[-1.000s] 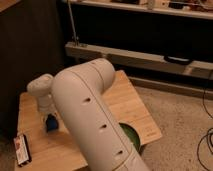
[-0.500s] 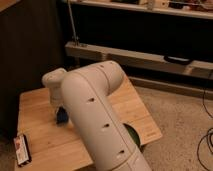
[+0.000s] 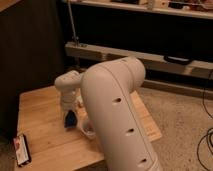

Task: Wipe the white sponge on the table

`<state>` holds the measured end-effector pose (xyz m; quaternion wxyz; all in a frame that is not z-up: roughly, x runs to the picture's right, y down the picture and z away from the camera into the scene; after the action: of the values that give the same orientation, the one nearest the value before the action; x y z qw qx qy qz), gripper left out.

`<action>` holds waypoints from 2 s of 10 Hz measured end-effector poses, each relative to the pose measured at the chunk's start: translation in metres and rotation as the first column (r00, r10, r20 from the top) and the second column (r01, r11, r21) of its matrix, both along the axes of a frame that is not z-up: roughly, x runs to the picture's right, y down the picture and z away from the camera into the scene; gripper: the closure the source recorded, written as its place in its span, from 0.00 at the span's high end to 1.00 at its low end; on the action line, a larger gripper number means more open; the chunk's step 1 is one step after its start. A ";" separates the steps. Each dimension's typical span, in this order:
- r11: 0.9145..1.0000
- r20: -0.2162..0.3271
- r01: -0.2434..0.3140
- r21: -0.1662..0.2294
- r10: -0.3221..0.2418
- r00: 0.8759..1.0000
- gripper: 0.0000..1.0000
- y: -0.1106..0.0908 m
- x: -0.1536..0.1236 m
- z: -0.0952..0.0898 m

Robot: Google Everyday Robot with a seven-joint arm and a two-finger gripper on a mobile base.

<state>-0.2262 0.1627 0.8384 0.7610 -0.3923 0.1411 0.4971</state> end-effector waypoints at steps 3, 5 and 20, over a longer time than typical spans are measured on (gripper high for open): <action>0.999 0.054 0.041 0.014 -0.042 0.998 0.36 0.036 -0.015 -0.036; 0.997 0.096 0.078 0.010 -0.079 0.992 0.36 0.060 -0.030 -0.049; 1.000 0.095 0.017 -0.004 -0.016 0.995 0.36 -0.015 -0.059 0.014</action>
<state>-0.2850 0.1479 0.8524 0.7700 -0.4161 0.1092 0.4712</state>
